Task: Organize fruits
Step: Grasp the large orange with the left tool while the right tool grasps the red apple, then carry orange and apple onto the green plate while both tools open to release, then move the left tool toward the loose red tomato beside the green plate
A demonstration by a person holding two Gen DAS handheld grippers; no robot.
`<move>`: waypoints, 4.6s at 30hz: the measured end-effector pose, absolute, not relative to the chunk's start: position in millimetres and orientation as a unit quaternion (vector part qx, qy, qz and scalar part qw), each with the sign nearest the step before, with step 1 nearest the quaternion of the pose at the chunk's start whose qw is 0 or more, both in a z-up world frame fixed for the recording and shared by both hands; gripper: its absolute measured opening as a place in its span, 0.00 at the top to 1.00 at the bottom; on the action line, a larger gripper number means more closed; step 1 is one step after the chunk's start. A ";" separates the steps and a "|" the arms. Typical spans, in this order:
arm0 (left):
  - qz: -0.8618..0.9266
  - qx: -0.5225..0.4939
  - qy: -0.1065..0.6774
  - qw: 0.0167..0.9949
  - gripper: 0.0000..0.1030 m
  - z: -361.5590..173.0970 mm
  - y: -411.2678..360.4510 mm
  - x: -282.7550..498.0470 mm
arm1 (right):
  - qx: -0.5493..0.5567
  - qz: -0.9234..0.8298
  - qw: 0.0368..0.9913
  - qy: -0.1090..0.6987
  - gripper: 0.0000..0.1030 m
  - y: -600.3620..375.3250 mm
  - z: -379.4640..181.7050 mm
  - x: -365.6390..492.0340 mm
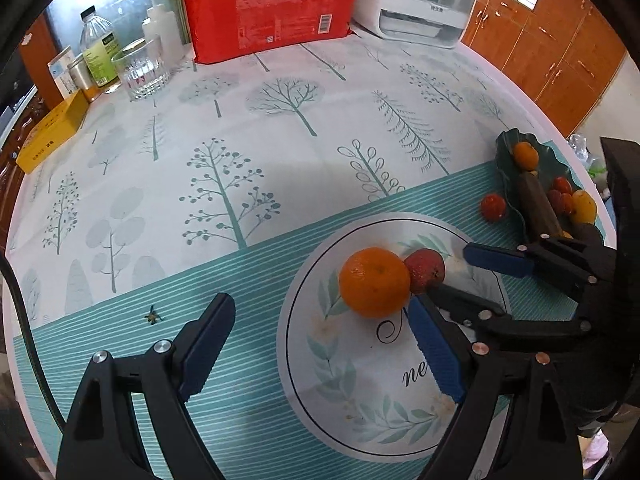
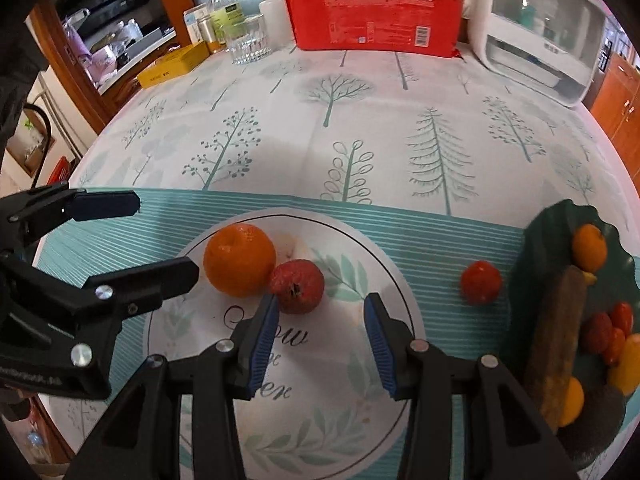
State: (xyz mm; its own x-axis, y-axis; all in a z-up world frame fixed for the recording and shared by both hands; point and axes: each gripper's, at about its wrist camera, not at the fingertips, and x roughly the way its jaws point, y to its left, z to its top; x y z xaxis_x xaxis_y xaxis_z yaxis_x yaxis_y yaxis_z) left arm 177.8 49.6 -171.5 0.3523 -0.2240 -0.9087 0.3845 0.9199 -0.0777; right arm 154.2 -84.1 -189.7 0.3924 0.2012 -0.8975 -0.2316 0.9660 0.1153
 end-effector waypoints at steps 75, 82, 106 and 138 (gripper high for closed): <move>-0.142 0.049 0.483 0.863 0.59 -71.5 -200.1 123.7 | 0.038 0.076 0.873 0.480 0.68 -335.8 -66.6 117.3; -0.109 0.052 0.503 0.856 0.58 -105.1 -220.5 141.4 | 0.038 0.059 0.854 0.516 0.68 -357.4 -105.3 151.9; -0.090 0.092 0.530 0.838 0.21 -151.1 -232.4 146.4 | 0.028 0.058 0.821 0.568 0.53 -353.2 -159.5 160.8; -0.103 0.083 0.495 0.859 0.09 -95.7 -201.2 106.1 | 0.047 0.044 0.846 0.529 0.52 -341.8 -108.8 122.9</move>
State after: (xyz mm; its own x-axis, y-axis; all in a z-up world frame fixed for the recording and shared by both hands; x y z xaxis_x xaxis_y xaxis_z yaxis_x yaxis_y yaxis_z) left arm 106.1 -201.2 -95.7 0.4885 -0.0939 -0.8675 0.2587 0.9651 0.0412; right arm 122.9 -341.8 -108.8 0.4361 0.1235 -0.8914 -0.0250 0.9918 0.1253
